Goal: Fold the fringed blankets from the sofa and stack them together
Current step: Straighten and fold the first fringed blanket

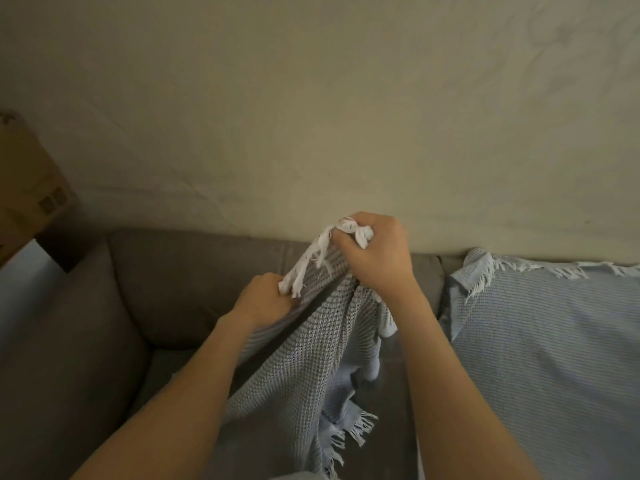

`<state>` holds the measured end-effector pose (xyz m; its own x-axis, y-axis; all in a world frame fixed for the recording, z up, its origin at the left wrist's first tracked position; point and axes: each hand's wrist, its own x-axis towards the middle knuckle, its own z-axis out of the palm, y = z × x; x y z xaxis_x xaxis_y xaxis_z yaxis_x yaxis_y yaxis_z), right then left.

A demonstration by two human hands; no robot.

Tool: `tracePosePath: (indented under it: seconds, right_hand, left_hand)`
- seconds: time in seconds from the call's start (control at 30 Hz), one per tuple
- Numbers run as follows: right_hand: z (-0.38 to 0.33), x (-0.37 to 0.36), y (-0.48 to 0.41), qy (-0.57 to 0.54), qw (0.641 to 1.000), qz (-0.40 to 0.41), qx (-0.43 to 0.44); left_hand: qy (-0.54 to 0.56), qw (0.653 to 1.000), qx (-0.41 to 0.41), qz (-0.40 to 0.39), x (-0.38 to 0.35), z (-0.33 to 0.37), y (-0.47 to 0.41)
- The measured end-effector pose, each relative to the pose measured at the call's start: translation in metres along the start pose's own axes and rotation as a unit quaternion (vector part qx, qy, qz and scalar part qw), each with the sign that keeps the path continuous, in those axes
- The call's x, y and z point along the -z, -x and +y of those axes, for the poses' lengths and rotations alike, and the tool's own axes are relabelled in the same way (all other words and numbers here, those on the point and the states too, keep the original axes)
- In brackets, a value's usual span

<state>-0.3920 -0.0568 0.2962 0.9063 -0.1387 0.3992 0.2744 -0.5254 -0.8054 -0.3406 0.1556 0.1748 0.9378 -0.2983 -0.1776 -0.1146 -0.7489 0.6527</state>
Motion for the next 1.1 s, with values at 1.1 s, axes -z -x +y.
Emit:
tracePosePath:
  seconds: [1.1]
  right_hand:
    - [0.040, -0.032, 0.030, 0.174, 0.972, -0.153, -0.029]
  left_hand:
    - [0.062, 0.988, -0.054, 0.133, 0.007, 0.037, 0.003]
